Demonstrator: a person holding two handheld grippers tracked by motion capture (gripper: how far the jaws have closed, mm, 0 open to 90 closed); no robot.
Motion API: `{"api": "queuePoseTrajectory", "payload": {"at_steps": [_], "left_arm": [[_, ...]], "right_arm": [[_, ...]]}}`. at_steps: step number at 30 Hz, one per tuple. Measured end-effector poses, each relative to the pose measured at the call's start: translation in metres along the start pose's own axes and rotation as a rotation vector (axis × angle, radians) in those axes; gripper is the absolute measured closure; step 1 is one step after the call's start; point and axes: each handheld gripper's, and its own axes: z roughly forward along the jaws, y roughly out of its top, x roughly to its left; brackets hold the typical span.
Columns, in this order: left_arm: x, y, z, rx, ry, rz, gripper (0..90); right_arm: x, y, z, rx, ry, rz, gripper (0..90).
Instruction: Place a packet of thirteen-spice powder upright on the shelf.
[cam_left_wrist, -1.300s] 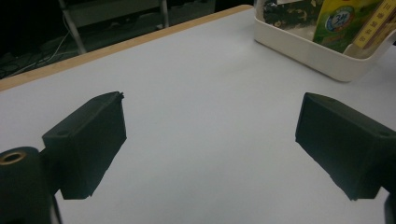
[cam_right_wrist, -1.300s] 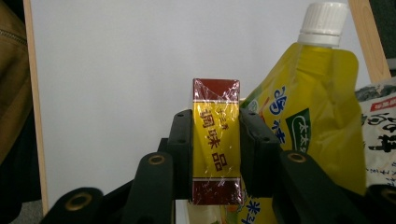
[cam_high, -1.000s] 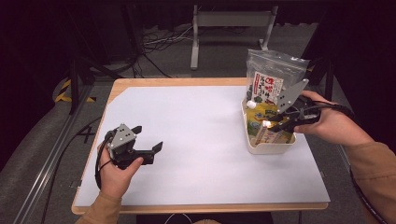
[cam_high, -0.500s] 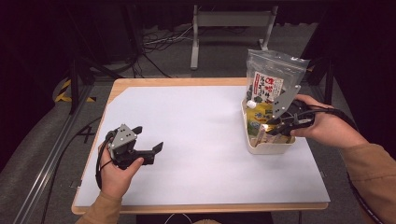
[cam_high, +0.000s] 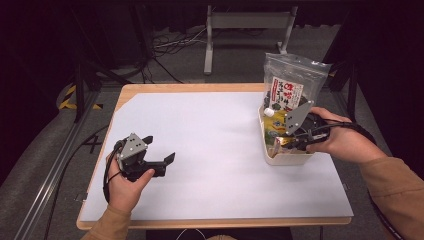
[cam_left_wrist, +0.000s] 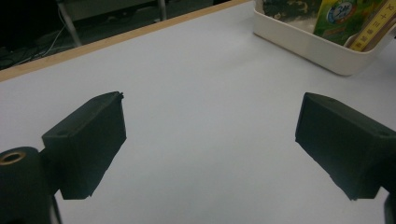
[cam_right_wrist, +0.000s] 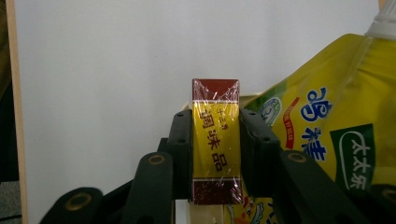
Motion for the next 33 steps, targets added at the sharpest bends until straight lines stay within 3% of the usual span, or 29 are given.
{"api": "queuePoseTrajectory", "payload": {"at_steps": [11, 18, 28, 33], "left_arm": [[0.000, -0.001, 0.001, 0.004, -0.003, 0.002, 9.3], [0.000, 0.000, 0.002, 0.006, -0.005, 0.002, 9.3], [-0.001, -0.001, -0.002, 0.005, -0.020, 0.006, 9.1], [0.000, -0.004, -0.007, 0.004, -0.021, 0.004, 8.9]], "right_arm": [[-0.002, -0.005, 0.014, 0.044, 0.004, 0.009, 66.6], [-0.002, -0.006, 0.012, 0.035, -0.025, 0.036, 56.6], [0.005, -0.005, 0.000, -0.089, -0.068, 0.075, 44.6], [0.013, -0.010, -0.010, -0.200, -0.097, 0.144, 41.0]]}}
